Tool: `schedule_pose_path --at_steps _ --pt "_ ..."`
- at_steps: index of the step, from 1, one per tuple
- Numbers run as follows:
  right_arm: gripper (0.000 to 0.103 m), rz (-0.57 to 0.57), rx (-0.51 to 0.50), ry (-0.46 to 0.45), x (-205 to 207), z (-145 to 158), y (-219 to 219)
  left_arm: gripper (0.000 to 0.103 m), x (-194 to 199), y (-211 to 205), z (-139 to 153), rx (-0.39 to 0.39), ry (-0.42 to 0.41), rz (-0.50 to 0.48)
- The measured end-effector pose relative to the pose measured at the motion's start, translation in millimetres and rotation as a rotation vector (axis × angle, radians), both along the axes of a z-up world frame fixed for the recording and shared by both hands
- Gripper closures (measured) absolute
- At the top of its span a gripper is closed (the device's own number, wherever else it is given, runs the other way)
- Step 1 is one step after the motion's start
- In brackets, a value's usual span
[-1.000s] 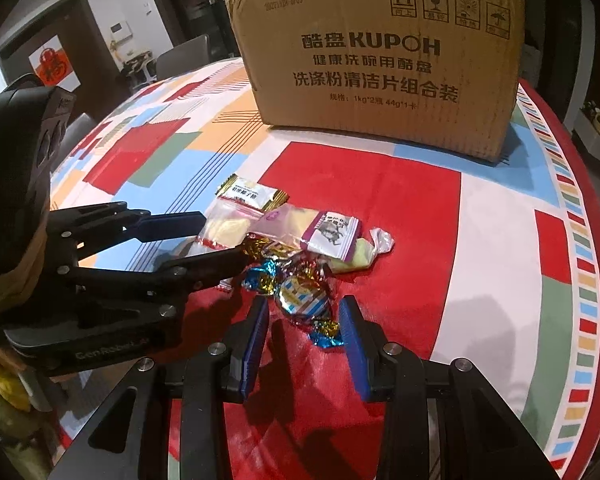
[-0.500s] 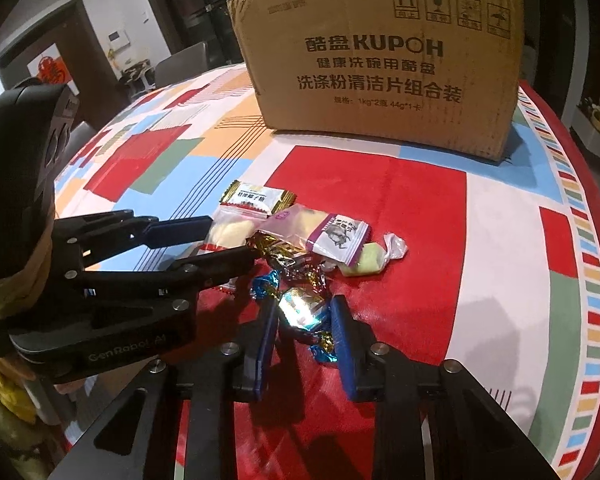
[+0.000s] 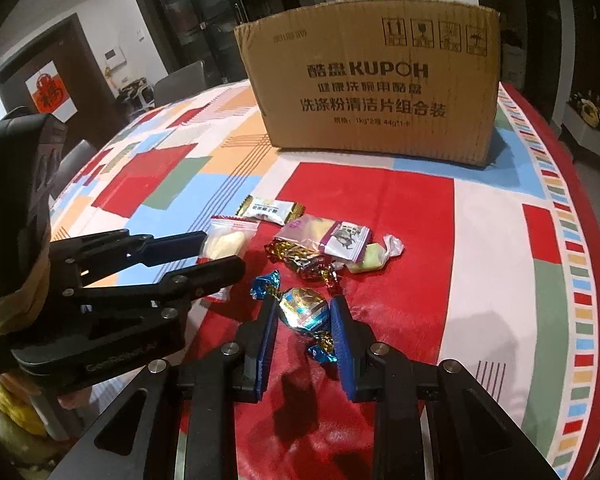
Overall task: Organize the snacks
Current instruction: 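Grasp the clear bag of yellow cake with the left tool while the right tool grasps a blue-gold candy, then carry the clear bag and blue-gold candy into the box and open both tools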
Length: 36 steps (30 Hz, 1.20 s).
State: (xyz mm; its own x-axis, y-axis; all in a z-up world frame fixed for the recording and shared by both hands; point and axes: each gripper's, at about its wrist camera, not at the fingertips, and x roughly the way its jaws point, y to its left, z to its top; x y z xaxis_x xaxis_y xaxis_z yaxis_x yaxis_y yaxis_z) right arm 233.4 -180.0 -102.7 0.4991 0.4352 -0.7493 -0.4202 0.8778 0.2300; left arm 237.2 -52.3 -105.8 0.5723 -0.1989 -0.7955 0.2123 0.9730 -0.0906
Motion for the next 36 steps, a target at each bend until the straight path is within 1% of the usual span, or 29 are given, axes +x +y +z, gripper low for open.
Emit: schedule_pose_path --at_steps 9,22,29,36 --pt "0.075 -0.016 -0.001 -0.06 -8.0 24.7 -3.4 0.064 -7.5 2.2 29.9 -0.017 -0.07 0.0" --pt "0.075 -0.04 0.031 -0.194 -12.7 85.2 -7.7 0.064 -13.9 2.6 91.6 -0.022 -0.22 -0.021" --pt "0.075 -0.062 0.047 -0.259 -5.5 117.2 -11.4 0.064 -7.4 0.0 121.7 -0.004 -0.283 -0.03" --pt "0.075 -0.088 0.066 -0.314 8.9 145.6 -17.3 0.064 7.5 -1.8 150.6 0.003 -0.336 -0.036"
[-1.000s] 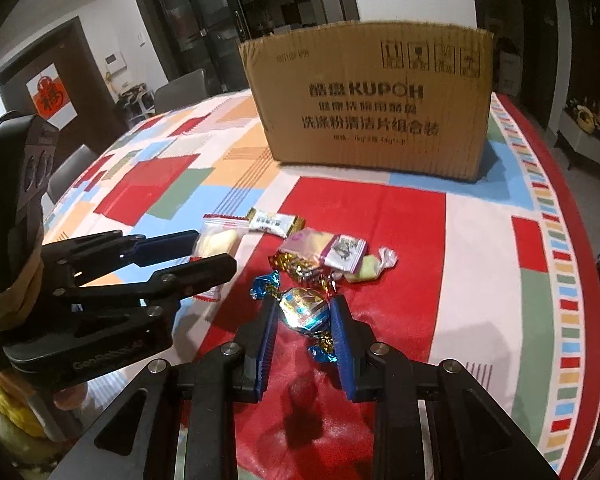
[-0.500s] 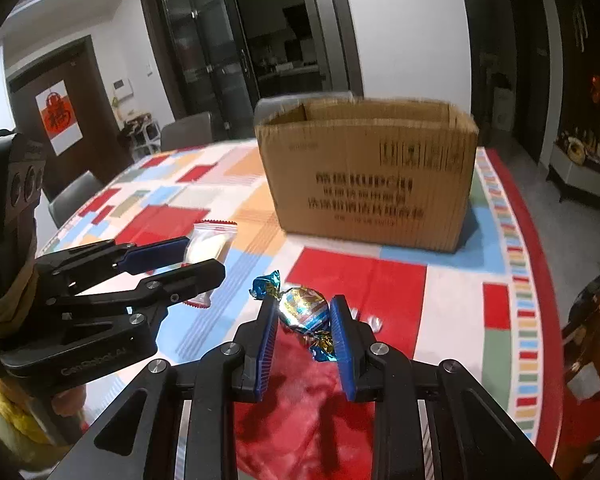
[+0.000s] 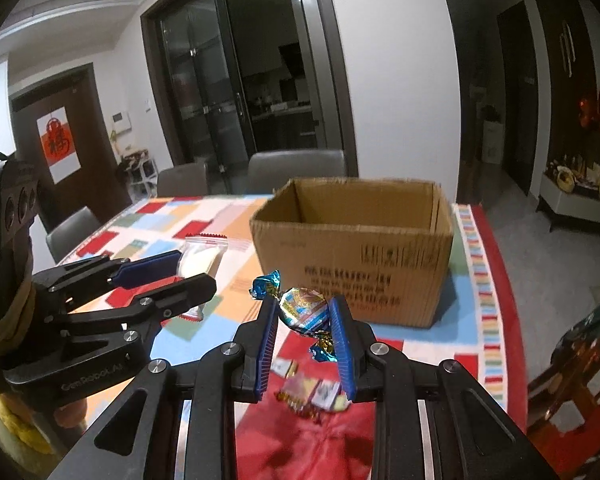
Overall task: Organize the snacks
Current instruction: 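Carry the clear bag and blue-gold candy into the box and open both tools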
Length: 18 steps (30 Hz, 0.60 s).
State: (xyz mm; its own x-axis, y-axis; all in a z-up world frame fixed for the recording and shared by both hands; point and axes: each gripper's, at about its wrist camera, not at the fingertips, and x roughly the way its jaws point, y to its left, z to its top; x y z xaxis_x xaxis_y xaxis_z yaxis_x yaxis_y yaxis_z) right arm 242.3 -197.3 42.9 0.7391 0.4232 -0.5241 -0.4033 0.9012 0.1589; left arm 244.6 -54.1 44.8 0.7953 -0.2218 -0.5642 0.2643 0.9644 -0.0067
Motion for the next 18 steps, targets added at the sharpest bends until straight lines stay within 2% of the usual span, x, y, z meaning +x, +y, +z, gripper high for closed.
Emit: schedule_pose_path --at_steps 10,18 --pt "0.075 -0.031 0.008 -0.047 32.9 28.4 -8.6 0.064 28.3 -7.3 25.4 0.051 -0.054 -0.002" --pt "0.075 -0.064 0.017 -0.052 66.2 32.6 -13.1 0.064 63.2 -8.1 32.4 0.047 -0.054 0.001"
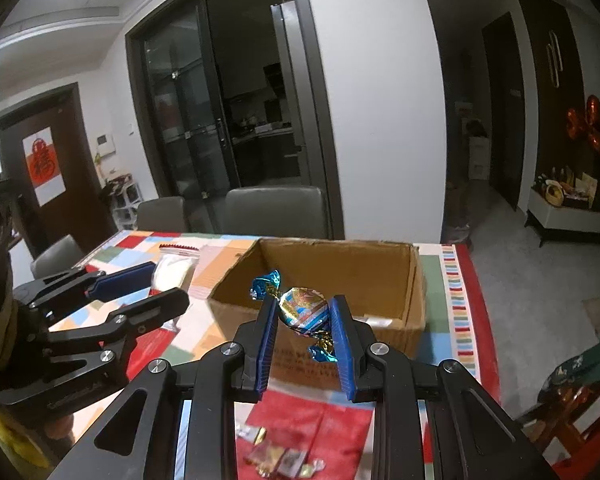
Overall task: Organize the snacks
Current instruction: 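Carry the clear bag and blue-gold candy into the box and open both tools, then move both open tools back toward the remaining candies on the table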
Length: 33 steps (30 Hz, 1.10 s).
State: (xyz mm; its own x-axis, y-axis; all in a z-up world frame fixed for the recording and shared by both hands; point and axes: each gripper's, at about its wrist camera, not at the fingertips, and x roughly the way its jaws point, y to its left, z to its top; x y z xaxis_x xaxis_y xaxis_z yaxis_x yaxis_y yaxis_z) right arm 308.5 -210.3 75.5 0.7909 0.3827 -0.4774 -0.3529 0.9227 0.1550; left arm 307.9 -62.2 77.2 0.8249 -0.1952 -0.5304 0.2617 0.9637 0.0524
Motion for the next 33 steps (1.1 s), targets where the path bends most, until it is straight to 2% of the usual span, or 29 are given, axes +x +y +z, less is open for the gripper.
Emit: schedule_pose_path --at_steps 6,10,19,23,24,25,26,27,33 --pt "0.075 -0.004 -0.033 0.017 28.0 -2.4 4.3 0.064 33.4 3.5 -8.0 -0.051 0.082 -0.021" --pt "0.075 -0.002 -0.047 0.029 43.8 -4.7 5.6 0.064 51.8 0.0 -11.3 -0.044 0.091 -0.012" --pt "0.075 -0.02 -0.063 0.063 74.3 -15.2 7.3 0.064 86.3 3.6 -18.8 -0.094 0.14 -0.011" --pt "0.074 -0.042 -0.089 0.068 81.8 -21.0 8.8 0.06 98.3 5.0 -22.2 -0.074 0.13 0.026" --pt "0.072 -0.048 -0.096 0.071 83.7 -21.9 9.1 0.057 99.2 5.6 -23.0 -0.072 0.127 0.037" --pt "0.063 -0.052 -0.101 0.077 85.5 -23.4 8.9 0.048 99.8 6.4 -23.4 -0.074 0.128 0.046" --pt "0.057 -0.061 -0.104 0.077 85.5 -23.2 9.5 0.043 99.4 6.8 -22.8 -0.077 0.126 0.05" --pt "0.052 -0.078 -0.105 0.072 84.4 -23.5 8.4 0.043 98.8 9.4 -22.7 -0.078 0.121 0.055" --pt "0.052 -0.067 -0.09 0.051 66.3 -23.0 5.5 0.041 77.9 12.5 -20.5 -0.048 0.09 0.048"
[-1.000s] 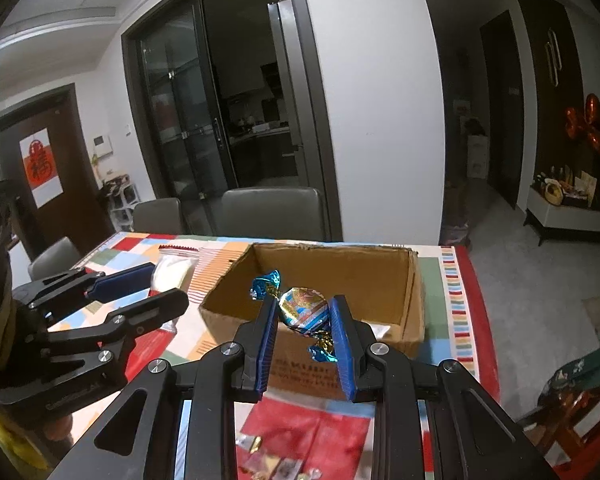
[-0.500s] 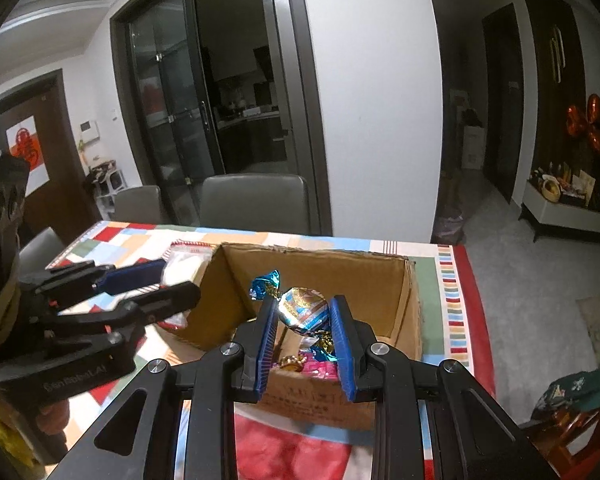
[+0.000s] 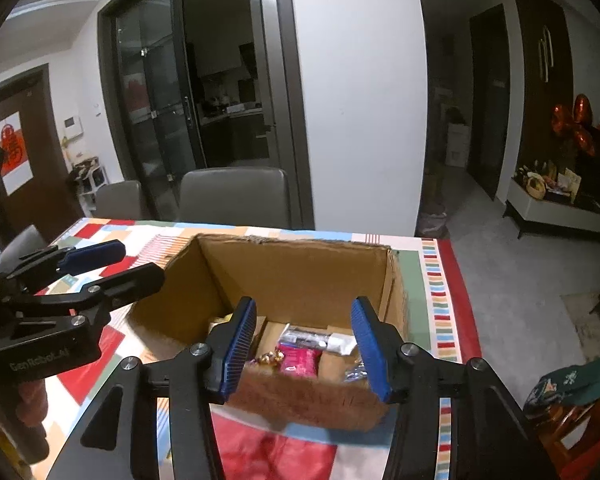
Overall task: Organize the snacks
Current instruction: 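Move both open tools back toward the remaining candies on the table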
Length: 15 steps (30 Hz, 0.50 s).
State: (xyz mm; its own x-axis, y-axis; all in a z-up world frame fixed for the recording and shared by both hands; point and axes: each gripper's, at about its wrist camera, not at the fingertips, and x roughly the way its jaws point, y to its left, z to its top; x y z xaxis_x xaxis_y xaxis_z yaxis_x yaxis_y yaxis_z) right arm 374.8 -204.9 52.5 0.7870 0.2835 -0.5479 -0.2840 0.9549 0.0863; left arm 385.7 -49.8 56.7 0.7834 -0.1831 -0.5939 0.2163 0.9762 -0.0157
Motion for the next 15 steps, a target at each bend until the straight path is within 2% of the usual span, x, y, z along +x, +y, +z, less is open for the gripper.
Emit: schedule_pose_path --at_steps 5,15 --pt "0.052 0.036 -0.005 -0.019 -21.9 -1.7 2.6 0.04 -30.9 -2.0 1.5 0.054 -0.044 -0.018" --pt "0.052 0.075 0.034 -0.03 -67.8 -4.5 5.6 0.04 -94.0 -0.8 5.9 0.088 -0.114 -0.04"
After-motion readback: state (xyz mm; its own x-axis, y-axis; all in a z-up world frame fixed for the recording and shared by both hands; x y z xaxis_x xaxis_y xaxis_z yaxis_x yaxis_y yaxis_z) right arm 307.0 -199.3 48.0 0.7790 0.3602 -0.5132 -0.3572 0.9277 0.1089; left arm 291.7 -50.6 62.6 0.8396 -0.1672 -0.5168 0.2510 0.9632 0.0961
